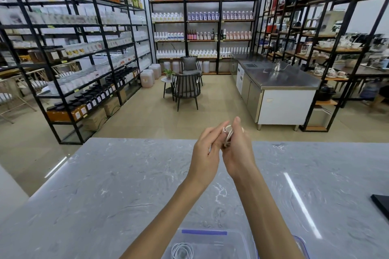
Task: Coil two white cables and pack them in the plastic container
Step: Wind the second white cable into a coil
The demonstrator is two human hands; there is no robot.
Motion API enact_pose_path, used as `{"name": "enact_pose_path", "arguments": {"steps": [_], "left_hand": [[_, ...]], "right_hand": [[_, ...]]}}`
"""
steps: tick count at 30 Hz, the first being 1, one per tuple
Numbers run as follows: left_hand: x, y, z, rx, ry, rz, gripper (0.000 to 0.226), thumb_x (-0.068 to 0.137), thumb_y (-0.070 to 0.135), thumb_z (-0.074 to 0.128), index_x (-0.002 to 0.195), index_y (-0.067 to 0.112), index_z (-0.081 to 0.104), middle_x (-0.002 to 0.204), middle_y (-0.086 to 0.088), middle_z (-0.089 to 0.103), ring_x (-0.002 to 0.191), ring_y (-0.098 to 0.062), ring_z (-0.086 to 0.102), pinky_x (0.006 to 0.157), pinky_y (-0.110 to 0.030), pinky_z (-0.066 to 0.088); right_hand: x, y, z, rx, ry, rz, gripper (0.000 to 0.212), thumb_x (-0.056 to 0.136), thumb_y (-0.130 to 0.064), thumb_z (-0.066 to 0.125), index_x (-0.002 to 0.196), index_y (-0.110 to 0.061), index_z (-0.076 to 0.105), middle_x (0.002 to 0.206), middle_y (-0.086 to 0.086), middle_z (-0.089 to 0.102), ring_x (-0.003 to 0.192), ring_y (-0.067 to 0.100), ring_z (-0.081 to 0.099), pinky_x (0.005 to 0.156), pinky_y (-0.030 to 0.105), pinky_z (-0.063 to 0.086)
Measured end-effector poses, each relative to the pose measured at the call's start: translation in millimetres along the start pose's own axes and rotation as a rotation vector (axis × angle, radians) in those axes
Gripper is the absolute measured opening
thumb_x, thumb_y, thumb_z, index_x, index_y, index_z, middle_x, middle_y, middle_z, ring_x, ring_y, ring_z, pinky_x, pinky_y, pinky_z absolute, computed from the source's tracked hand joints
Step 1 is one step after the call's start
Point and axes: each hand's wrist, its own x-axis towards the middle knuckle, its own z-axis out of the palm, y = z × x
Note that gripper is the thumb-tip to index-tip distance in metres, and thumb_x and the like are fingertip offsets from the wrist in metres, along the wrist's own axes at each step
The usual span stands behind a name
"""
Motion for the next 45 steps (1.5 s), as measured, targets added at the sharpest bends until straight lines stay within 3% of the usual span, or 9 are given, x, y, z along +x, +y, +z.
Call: {"name": "enact_pose_path", "arguments": {"steps": [5,9,17,21,27,32,36,40,45], "left_hand": [[-0.7,2.7,-1.4,-0.047,-0.133,-0.002,0.037,0.103,0.021,0.043,0.139,0.026,0.052,0.104,0.001,0.051,0.098,0.002,0.057,0.095,-0.012,0.043],[5.7,7.0,-5.6,-0.215,-0.03,-0.113,0.029,0.094,0.018,0.061,0.122,0.023,0.069,0.097,-0.014,0.06,0.097,-0.023,0.065,0.096,-0.028,0.052],[15.2,14.1,-17.0,-0.285,-0.076,-0.26,0.015,0.071,0.005,0.084,0.08,0.017,0.081,0.081,0.0,0.074,0.089,-0.018,0.074,0.082,-0.019,0.054],[20.4,16.6,-21.0,-0.197,-0.18,-0.285,0.016,0.068,0.006,0.087,0.07,0.018,0.078,0.07,0.0,0.075,0.073,-0.008,0.072,0.074,-0.016,0.055],[16.7,10.1,-12.6,-0.067,-0.154,-0.306,0.023,0.068,0.021,0.088,0.077,0.018,0.067,0.067,-0.001,0.062,0.065,-0.007,0.059,0.068,-0.022,0.052],[17.3,6.4,-4.6,-0.011,-0.104,-0.358,0.024,0.077,0.032,0.08,0.097,0.024,0.068,0.066,0.015,0.063,0.062,0.001,0.061,0.057,-0.014,0.045],[17.9,8.2,-5.3,-0.005,-0.104,-0.384,0.013,0.086,0.029,0.067,0.088,0.019,0.075,0.069,0.011,0.073,0.065,0.001,0.066,0.057,-0.016,0.045],[18.4,6.7,-11.0,-0.043,-0.152,-0.462,0.015,0.089,0.02,0.063,0.093,0.009,0.073,0.075,0.005,0.072,0.069,-0.005,0.065,0.064,-0.023,0.046],[19.5,8.8,-23.4,-0.487,-0.351,-0.609,0.015,0.091,0.005,0.061,0.103,0.004,0.069,0.091,-0.006,0.067,0.079,-0.013,0.063,0.072,-0.024,0.047]], "right_hand": [[2.7,0.4,-2.0,-0.137,0.035,-0.085,0.028,0.101,-0.046,0.042,0.109,-0.019,0.039,0.073,0.003,0.042,0.068,0.017,0.049,0.064,0.03,0.045],[-0.3,-0.2,-1.1,-0.144,0.0,-0.101,0.029,0.102,-0.043,0.042,0.111,-0.016,0.042,0.075,-0.002,0.045,0.065,0.009,0.05,0.06,0.023,0.043],[-1.5,-7.9,-10.7,-0.031,-0.14,0.029,0.022,0.1,-0.039,0.049,0.102,-0.017,0.052,0.082,-0.003,0.045,0.08,0.016,0.055,0.074,0.026,0.047],[-0.5,-13.2,-18.5,0.135,-0.236,0.21,0.022,0.099,-0.031,0.052,0.105,-0.01,0.053,0.107,0.014,0.054,0.087,0.03,0.07,0.07,0.033,0.055],[2.1,-8.4,-24.8,0.034,-0.206,0.143,0.022,0.099,-0.027,0.052,0.114,-0.011,0.049,0.111,0.014,0.059,0.106,0.033,0.068,0.099,0.042,0.05],[-5.1,-6.8,-20.2,-0.196,-0.125,-0.018,0.02,0.099,-0.032,0.052,0.11,-0.016,0.05,0.103,0.008,0.056,0.083,0.018,0.062,0.065,0.026,0.049],[-12.5,-3.8,-17.6,-0.369,-0.083,-0.151,0.007,0.098,-0.025,0.055,0.1,-0.022,0.049,0.133,0.021,0.048,0.088,0.018,0.058,0.063,0.02,0.046],[-20.9,-0.2,-17.6,-0.445,-0.092,-0.212,0.006,0.098,-0.03,0.054,0.101,-0.026,0.05,0.13,0.017,0.048,0.088,0.013,0.059,0.059,0.013,0.049],[-22.1,0.3,-23.9,-0.416,-0.102,-0.201,0.022,0.098,-0.035,0.053,0.112,-0.017,0.055,0.111,0.01,0.058,0.089,0.015,0.057,0.071,0.023,0.047]]}}
